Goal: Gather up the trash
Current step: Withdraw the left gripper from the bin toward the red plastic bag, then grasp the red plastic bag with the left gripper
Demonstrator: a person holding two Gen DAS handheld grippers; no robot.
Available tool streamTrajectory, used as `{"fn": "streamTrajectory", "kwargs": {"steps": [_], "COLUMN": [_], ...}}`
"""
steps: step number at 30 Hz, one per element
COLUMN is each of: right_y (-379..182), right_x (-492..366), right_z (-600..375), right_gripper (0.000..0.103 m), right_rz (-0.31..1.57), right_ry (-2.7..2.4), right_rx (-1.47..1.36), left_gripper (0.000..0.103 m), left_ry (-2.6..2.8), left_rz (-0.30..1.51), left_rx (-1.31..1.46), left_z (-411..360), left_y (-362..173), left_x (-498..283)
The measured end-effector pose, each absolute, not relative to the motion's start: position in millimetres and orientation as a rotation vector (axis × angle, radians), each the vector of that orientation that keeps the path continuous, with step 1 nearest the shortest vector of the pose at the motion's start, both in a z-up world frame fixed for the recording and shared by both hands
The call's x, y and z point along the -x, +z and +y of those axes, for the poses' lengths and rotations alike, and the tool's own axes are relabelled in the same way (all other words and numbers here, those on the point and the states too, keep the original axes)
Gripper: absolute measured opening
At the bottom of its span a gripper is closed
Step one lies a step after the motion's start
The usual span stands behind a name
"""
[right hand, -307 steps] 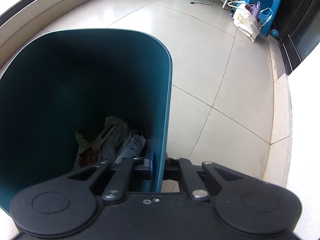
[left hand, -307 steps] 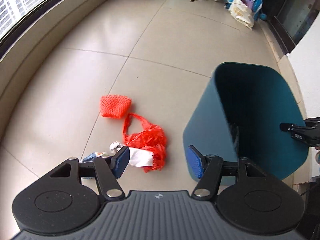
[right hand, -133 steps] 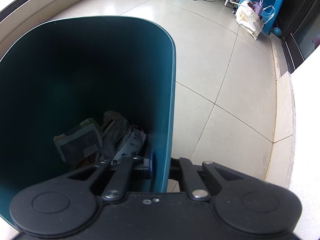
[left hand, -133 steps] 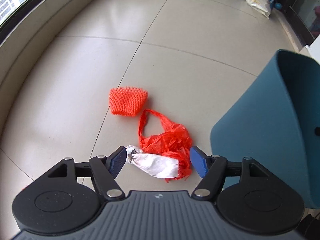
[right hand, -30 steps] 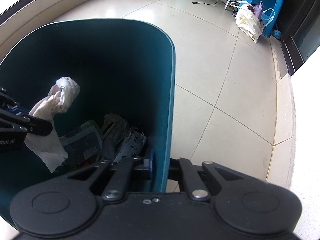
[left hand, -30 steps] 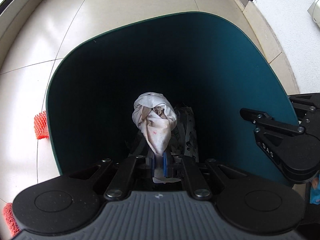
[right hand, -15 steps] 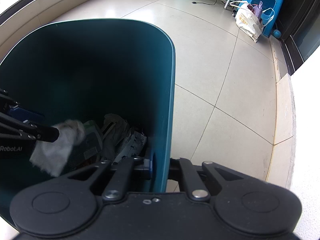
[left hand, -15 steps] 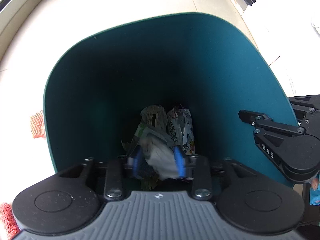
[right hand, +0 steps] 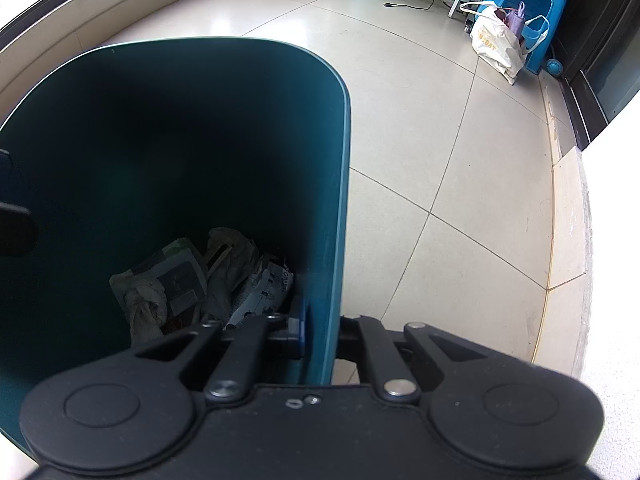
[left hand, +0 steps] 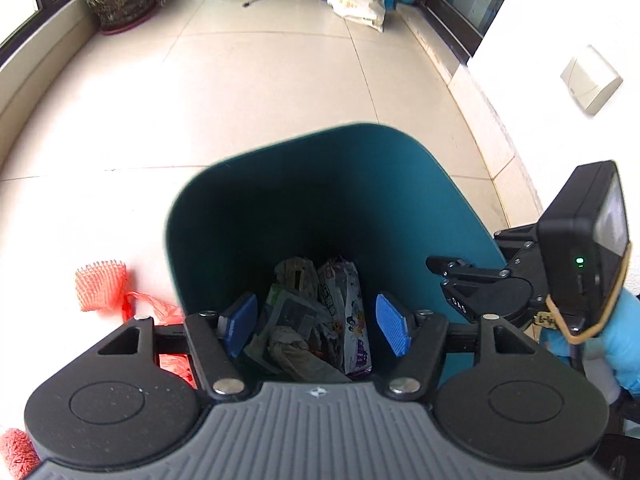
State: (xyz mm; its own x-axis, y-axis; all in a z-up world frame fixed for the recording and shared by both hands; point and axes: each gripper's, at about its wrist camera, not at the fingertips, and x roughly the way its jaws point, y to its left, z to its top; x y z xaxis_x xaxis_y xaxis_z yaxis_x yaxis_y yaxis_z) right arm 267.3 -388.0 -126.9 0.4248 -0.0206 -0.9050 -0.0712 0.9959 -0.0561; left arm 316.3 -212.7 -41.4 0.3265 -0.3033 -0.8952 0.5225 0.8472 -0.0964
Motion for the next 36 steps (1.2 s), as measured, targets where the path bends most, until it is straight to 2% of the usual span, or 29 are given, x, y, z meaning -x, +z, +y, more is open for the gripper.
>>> {"fn": "streamTrajectory", "kwargs": {"steps": [7, 10, 13, 18, 26, 36], "right_y": [-127, -127, -128, -128, -128, -128], "right_x": [-267, -267, -267, -268, -267, -267], "right_z": [-388, -388, -387, -386, -383, -380], "right_gripper": [0.006, 0.006, 0.006, 0.007, 0.007, 0.008], "right_rz": [1.133, 1.133, 1.134, 1.136, 1.136, 1.144], "right_ry": [0.032, 0.032, 0.031, 0.03, 0.034, 0.034], "right_rx": [0.09, 0.093, 0.097, 0.102, 0.12, 0.147], "left_gripper": [0.067, 0.074, 0.075, 0.075, 0.075, 0.075], "left_ry": [-0.458, -0.424, -0.372, -0.273, -0.196, -0.268], "left_rz": [1.05, 1.044, 1.061, 1.117, 1.274, 1.401], "left_rx": [-0.174, -0.162, -0.161, -0.156, -0.059, -0.081], "left_z": [-164, -144, -124, -94, -49, -51], "left_y": [-13, -16, -26, -71, -171, -274], "left_x": [-320, -324, -330, -351, -385, -382]}}
